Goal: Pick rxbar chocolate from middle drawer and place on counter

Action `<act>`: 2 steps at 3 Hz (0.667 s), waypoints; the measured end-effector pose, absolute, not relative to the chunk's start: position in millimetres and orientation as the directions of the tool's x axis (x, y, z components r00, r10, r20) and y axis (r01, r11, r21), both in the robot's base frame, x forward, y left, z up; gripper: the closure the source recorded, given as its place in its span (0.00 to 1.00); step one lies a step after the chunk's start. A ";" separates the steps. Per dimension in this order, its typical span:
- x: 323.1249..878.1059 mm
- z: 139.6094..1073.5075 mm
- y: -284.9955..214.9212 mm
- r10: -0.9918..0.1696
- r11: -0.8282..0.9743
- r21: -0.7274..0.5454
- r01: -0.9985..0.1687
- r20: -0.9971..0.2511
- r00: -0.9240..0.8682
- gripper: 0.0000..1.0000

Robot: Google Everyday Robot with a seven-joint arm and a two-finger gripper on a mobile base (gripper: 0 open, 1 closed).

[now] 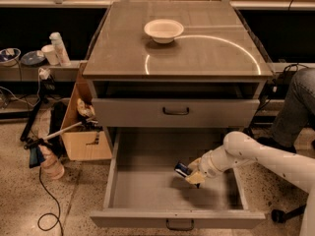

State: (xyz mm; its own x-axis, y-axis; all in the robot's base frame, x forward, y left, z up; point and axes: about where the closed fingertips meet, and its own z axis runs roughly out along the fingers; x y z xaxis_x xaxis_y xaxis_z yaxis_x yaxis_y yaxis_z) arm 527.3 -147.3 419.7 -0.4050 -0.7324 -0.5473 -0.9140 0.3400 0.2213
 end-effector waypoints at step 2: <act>527.5 433.3 -143.9 -0.739 0.337 0.198 -0.921 -0.551 -0.389 1.00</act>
Offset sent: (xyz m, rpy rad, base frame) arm 0.0028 0.0041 0.0367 -0.0234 -0.0624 0.0073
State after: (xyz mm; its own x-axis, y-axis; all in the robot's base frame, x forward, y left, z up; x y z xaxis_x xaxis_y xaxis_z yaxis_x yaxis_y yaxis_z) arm 527.5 -143.9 433.3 -0.3885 -0.7388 -0.5506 -0.9206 0.3367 0.1979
